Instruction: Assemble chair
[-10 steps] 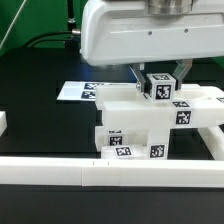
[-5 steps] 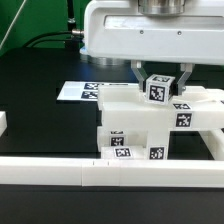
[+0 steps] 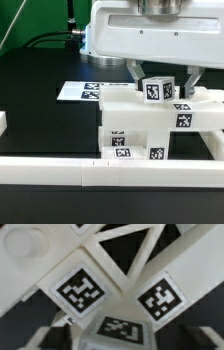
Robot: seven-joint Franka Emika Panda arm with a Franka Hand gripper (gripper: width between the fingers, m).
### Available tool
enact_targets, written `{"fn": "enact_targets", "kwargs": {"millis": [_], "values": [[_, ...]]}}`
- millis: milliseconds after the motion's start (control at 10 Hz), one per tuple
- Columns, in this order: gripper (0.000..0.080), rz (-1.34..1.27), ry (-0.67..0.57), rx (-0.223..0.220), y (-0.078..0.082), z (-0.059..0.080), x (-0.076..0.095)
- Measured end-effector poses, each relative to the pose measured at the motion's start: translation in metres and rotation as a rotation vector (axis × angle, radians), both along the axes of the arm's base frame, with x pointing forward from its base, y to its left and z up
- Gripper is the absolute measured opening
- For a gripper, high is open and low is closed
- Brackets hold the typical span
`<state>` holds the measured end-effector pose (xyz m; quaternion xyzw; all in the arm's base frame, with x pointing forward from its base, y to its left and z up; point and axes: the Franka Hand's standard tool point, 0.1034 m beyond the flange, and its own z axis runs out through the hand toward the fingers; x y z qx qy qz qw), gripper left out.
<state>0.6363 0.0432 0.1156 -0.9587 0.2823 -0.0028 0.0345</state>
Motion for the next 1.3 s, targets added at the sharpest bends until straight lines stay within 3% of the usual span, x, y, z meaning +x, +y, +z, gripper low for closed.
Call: {"fn": "enact_targets", "kwargs": {"millis": [100,400,800,1200,1300], "values": [[0.0616,0.06,-0.004,-0.01,0.003,0.001,0.001],[0.0648,0.299,-0.024,-0.019,0.004,0.002,0.002],[0.0648,0.73,-0.06,-0.036,0.001,0.005,0.002],[0.0648,1.07,-0.125,-0.082,-0.009,0.004,0.008],[0.0533,1.057,-0.123,-0.081,-0.009,0.004,0.007]]}}
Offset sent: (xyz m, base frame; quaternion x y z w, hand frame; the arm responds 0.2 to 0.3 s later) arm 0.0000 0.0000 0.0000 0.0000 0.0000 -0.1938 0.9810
